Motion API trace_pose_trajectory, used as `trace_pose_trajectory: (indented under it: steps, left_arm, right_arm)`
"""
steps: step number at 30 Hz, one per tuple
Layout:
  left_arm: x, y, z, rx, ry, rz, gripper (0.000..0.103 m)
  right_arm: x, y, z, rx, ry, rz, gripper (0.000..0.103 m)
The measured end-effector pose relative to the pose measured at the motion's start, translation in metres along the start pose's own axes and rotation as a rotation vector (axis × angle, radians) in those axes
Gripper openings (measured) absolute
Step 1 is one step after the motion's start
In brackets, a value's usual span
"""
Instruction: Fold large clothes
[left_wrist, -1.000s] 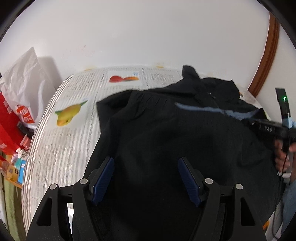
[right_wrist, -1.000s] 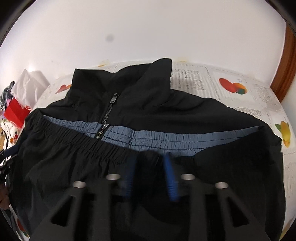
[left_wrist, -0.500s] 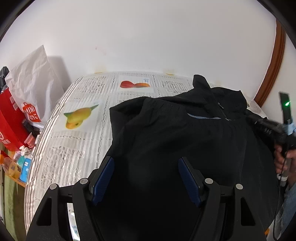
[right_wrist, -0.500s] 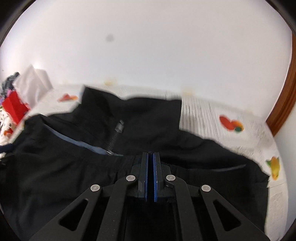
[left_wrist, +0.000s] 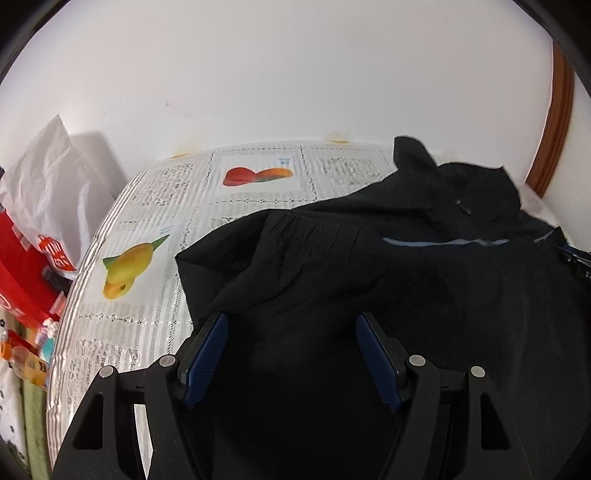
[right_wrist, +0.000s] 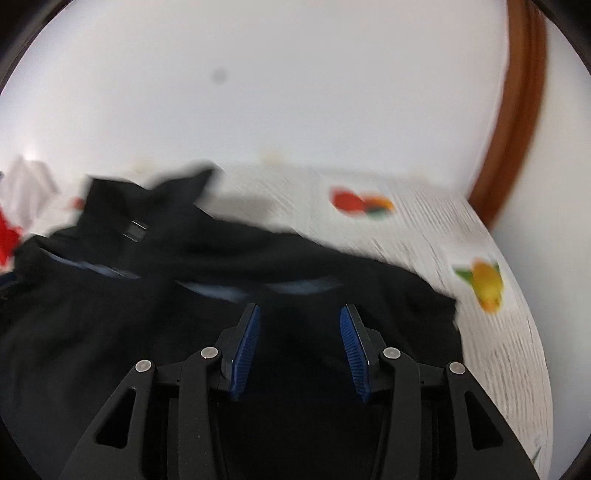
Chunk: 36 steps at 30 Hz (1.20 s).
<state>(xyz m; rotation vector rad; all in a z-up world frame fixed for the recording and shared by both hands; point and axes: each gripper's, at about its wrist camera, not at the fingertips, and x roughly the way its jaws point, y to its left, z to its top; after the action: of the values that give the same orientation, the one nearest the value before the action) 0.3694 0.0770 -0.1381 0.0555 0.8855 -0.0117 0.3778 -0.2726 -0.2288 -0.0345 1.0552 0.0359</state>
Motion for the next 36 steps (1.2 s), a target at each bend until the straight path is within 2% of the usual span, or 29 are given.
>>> trace_pose_trajectory:
  steps: [3,6,9,17,36]
  left_arm:
    - [0.004,-0.003,0.0,0.018,0.002,0.016,0.07]
    - [0.006,-0.002,0.001,0.005,0.005,0.013,0.07]
    - [0.012,-0.006,0.003,0.011,0.008,0.022,0.07]
    - [0.021,-0.009,0.002,0.026,0.014,0.038,0.071]
    - [0.024,-0.008,0.002,0.017,0.013,0.026,0.073]
  right_arm:
    - [0.011,-0.014,-0.005,0.033,0.019,-0.007,0.038]
    - [0.015,-0.025,-0.002,0.057,0.012,-0.047,0.037]
    - [0.019,-0.035,-0.001,0.08,0.022,-0.031,0.037]
    - [0.025,-0.023,-0.001,0.024,0.026,-0.088,0.039]
    - [0.023,-0.026,-0.002,0.033,0.025,-0.072,0.04]
